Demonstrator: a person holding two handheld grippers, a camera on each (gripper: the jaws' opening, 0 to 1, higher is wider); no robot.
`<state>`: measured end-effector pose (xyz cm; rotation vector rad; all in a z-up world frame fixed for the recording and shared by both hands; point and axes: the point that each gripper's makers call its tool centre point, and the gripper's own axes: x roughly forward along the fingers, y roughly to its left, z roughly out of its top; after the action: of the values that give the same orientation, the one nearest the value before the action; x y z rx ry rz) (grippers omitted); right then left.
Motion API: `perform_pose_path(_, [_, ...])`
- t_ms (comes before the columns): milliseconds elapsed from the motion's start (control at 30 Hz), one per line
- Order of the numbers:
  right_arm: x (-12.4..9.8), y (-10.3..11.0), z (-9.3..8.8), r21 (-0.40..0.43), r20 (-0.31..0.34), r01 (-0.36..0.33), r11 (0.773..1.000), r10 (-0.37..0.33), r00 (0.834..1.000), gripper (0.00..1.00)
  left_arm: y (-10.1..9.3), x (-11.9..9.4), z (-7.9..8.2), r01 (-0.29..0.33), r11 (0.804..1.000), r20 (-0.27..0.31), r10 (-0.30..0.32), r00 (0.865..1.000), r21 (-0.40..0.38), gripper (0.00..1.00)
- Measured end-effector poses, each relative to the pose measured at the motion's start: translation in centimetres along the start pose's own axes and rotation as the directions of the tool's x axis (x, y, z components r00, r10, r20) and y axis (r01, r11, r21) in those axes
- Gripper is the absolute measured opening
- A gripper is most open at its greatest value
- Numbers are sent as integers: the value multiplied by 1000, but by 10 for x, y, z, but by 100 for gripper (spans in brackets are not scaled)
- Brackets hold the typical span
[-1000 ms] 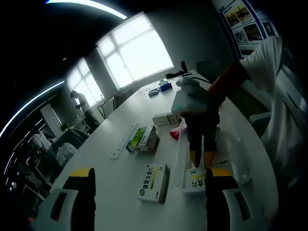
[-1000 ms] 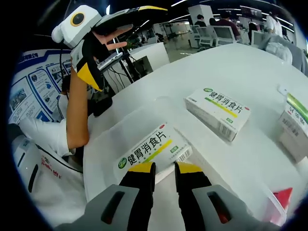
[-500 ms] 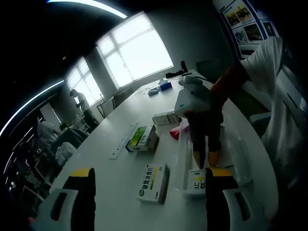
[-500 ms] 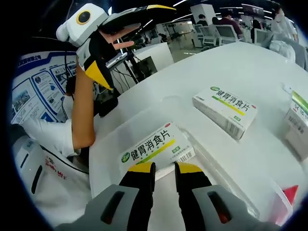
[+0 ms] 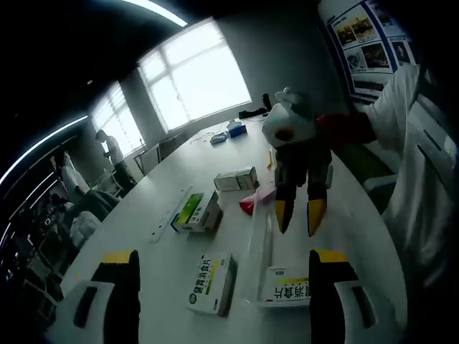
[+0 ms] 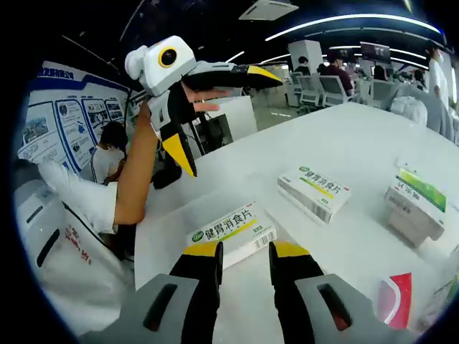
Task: Arrange the small medicine boxes into an aligned row inside the storage area until every box is upright, visible, and separated from the surrounding clutter.
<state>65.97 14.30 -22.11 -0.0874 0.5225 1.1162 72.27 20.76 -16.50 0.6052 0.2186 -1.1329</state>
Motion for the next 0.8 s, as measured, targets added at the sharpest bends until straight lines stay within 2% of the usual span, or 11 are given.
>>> perform_pose_path(33, [-7, -2, 5, 2, 43, 17, 1000, -17, 999, 30, -5, 3, 3, 17, 999, 12, -16, 1000, -38, 99])
perform_pose_path(100, [-14, -3, 3, -10, 48, 28, 1000, -27, 998, 34, -14, 5, 5, 51, 996, 17, -49, 999, -72, 98])
perform_pose_path(233, [-29, -11, -1, -83, 54, 102, 991, -98, 994, 45, -32, 6, 15, 52, 992, 38, -48, 998, -111, 97])
perform_pose_path(267, [-33, -11, 2, -111, 76, 118, 987, -110, 991, 46, -38, 8, 17, 53, 990, 50, -47, 998, -131, 97])
perform_pose_path(300, [-37, -8, 6, -127, 105, 121, 984, -108, 989, 47, -43, 9, 17, 58, 989, 53, -51, 997, -136, 97])
perform_pose_path(367, [-41, -6, 8, -121, 126, 117, 986, -101, 987, 49, -60, 12, 15, 75, 984, 62, -65, 996, -165, 98])
perform_pose_path(433, [-43, -5, 11, -118, 143, 115, 986, -98, 985, 50, -68, 12, 13, 77, 982, 59, -67, 996, -172, 98])
perform_pose_path(567, [-47, -2, 8, -155, 138, 109, 982, -88, 987, 55, -94, 2, 15, 109, 950, 136, -72, 988, -293, 98])
perform_pose_path(700, [-53, -1, 9, -186, 142, 111, 976, -85, 986, 62, -106, -7, 16, 100, 948, 163, -52, 985, -301, 99])
perform_pose_path(800, [-59, -3, 14, -192, 168, 124, 973, -92, 982, 70, -114, -15, 17, 88, 955, 187, -35, 982, -282, 98])
